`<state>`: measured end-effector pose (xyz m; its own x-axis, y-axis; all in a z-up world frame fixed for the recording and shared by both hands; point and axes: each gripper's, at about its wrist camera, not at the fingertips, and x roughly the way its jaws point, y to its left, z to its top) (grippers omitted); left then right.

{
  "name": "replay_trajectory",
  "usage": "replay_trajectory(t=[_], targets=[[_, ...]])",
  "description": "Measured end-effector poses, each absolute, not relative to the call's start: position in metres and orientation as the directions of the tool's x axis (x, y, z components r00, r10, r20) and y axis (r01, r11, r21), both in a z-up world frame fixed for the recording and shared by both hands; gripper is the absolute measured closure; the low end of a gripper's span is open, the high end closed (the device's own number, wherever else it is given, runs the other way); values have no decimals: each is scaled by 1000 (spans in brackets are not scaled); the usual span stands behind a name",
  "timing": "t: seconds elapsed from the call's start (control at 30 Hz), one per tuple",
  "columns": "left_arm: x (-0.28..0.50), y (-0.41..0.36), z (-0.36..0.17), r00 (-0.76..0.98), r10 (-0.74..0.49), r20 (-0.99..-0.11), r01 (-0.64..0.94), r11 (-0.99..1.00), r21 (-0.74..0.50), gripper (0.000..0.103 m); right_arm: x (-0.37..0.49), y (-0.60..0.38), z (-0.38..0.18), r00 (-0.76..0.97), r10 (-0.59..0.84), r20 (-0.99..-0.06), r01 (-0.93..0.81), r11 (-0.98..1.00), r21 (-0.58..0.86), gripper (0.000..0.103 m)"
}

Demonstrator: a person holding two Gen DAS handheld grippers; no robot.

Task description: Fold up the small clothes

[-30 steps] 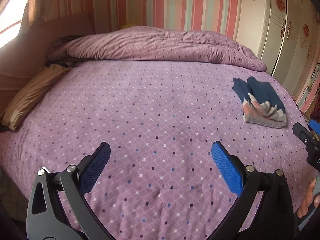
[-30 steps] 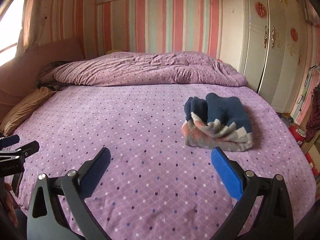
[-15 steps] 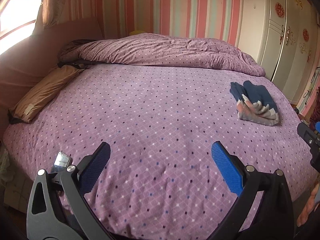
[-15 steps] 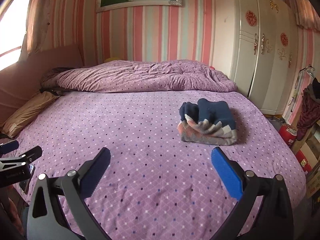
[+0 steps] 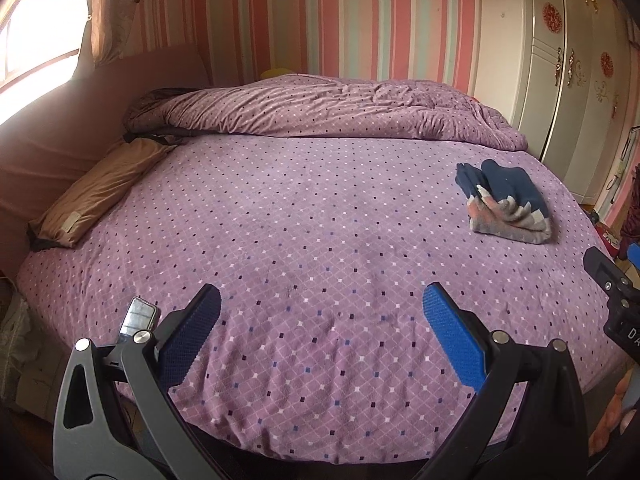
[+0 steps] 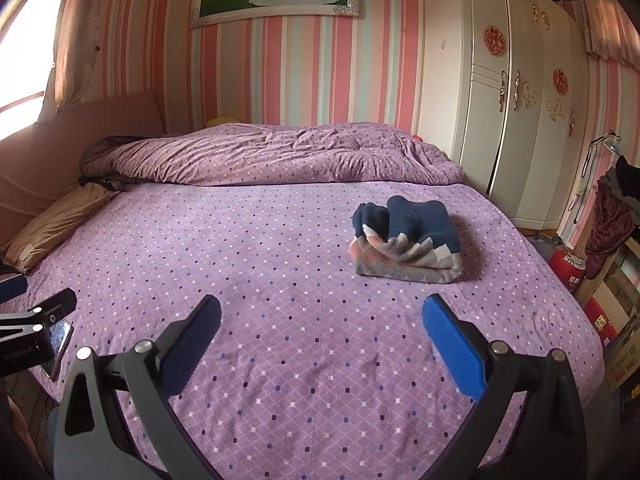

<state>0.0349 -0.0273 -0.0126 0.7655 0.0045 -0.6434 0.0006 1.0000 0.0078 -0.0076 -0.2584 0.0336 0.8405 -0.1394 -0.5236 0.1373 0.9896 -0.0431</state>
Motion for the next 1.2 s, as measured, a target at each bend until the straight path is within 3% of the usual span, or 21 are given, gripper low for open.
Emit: replay_trajectory(t=[0.3,0.47,0.8,1.1,1.2], targets=[[32,-20,-6,765,-47,-642,4,998,-67,3,-13,-259,40,848,-170,-502,156,985,-70,2],[20,-34,3,803,28,-595,1,999,49,3,-16,-257,42,852,-179,-492,158,984,-84,2],[13,-52,13,805,34,-592,45,992,118,3,-17,-254,44,855,-200,-478,165,980,-115,2],[12,-49,15,791,-75,-608,115,993,27,3,-15,-253,43,852,-220,-474,169,974,-148,2],[11,-52,16,793,-60,-606,108,993,43,3,-14,-252,41,849,-225,-479,168,973,-160,2]])
